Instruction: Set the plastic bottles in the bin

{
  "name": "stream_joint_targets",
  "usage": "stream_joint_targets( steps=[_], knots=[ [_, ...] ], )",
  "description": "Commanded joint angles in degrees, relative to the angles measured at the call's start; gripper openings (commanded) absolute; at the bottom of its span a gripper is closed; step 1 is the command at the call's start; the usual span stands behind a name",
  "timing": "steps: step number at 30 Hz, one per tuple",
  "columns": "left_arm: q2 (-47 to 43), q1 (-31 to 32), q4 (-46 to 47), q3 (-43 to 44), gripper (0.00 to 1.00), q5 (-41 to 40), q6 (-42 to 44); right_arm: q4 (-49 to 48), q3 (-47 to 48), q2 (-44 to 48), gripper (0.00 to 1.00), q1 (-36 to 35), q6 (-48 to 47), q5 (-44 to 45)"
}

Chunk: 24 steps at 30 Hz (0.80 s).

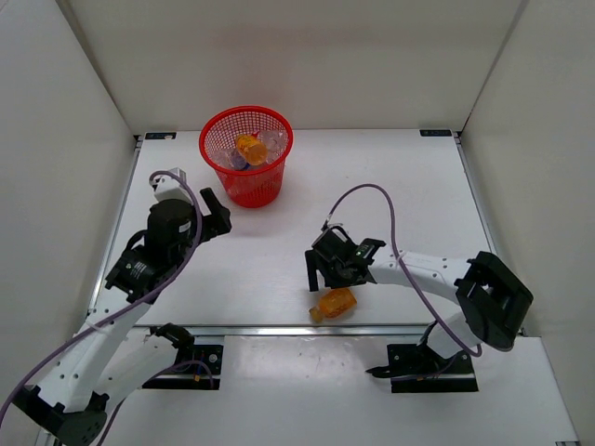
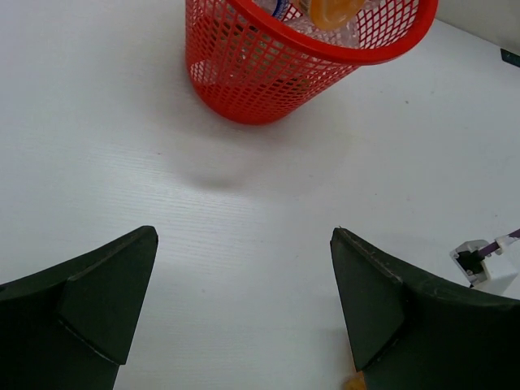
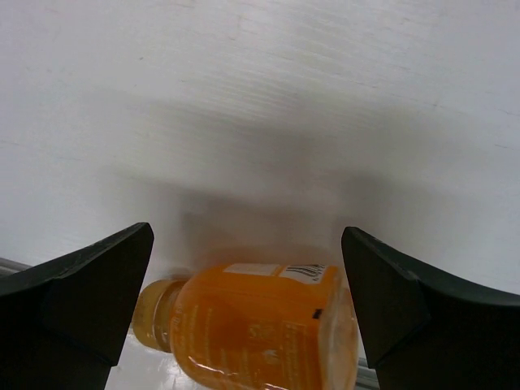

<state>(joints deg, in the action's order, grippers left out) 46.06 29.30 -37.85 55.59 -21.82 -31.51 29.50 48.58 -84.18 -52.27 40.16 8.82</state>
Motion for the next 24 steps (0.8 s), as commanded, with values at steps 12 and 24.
stream_joint_targets(
  steps=[12, 24],
  knots=[
    [2.02, -1.53, -0.30, -2.15, 0.99, 4.34, 1.19, -22.37, -16.49, 20.63, 0.99, 5.67, -31.18, -30.21],
    [-3.43, -3.28, -0.74, -7.16, 0.99, 7.49, -1.54, -12.10, -17.90, 21.17, 1.00, 3.85, -47.81, -37.47]
  ],
)
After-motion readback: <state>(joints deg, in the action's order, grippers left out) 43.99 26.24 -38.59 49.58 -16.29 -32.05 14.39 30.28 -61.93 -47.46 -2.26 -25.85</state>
